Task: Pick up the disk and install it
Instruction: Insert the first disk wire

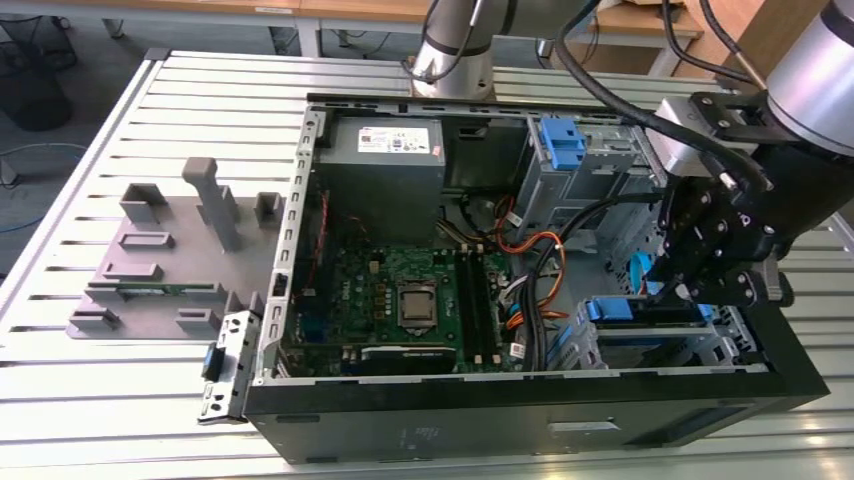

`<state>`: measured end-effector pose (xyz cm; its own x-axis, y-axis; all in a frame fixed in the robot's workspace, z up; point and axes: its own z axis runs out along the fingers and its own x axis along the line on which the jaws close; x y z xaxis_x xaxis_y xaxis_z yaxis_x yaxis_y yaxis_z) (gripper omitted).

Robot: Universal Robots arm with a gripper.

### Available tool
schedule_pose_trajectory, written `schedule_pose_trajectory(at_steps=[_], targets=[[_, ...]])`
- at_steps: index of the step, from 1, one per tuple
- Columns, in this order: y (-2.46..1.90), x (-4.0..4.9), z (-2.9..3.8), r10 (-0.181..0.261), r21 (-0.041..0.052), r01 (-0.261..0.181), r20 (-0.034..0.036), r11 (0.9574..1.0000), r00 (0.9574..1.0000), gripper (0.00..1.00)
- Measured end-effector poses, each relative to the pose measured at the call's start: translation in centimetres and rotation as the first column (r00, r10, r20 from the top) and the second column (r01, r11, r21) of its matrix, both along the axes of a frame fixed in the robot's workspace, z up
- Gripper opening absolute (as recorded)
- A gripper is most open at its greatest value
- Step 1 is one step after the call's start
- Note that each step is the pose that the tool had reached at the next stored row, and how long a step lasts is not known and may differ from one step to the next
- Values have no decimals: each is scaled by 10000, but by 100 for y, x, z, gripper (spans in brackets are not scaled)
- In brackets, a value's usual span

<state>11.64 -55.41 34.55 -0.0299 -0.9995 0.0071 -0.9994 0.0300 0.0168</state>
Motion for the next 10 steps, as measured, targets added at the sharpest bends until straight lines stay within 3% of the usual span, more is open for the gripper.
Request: schedule_pose_trajectory(at_steps=[2,10], targets=[[0,0,28,0,0,0,0,10000,10000,30],[0,52,31,4,1,-4,0,10000,10000,30]])
